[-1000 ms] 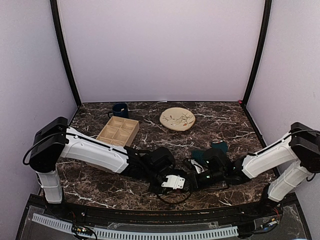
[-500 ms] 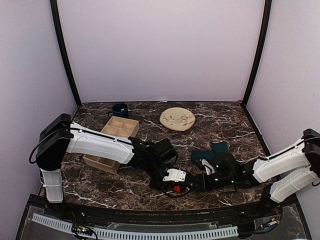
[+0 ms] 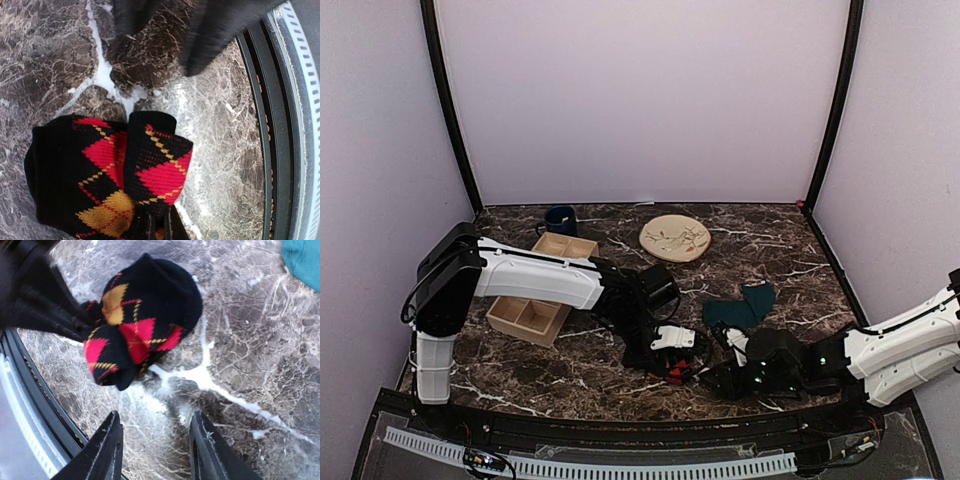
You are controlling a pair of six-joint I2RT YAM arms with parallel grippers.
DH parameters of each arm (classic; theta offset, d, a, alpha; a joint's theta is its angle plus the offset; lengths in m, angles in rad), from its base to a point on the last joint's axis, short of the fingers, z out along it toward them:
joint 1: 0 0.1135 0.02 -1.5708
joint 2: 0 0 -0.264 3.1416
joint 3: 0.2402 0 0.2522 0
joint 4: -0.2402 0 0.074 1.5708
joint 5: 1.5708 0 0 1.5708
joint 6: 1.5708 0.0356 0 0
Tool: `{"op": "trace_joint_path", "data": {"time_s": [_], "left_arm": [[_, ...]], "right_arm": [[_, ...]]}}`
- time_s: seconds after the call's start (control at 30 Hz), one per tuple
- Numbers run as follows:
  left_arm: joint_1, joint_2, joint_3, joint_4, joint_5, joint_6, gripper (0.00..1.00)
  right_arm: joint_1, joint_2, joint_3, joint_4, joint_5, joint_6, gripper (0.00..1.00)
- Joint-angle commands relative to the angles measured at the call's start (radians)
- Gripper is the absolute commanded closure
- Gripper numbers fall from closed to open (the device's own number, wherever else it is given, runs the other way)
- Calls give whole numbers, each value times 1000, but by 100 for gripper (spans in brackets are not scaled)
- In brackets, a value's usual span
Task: Roll the socks
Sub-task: Roll the sock at the center of the board.
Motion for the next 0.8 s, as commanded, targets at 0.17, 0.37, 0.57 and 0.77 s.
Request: {"op": "trace_joint_path", "data": {"time_s": [0.17, 0.37, 0.57, 0.77], "left_arm": [[70, 39, 67, -144, 122, -40, 100], [98, 62, 95, -171, 179, -45, 100], [121, 90, 121, -203, 242, -46, 100], [134, 111, 139, -229, 286, -44, 100]], "right_arm": [[218, 49, 95, -77, 355, -73, 58], [349, 175, 210, -124, 529, -176, 56], [388, 305, 303, -148, 598, -281, 55], [392, 361, 333, -108, 590, -444, 57]]}}
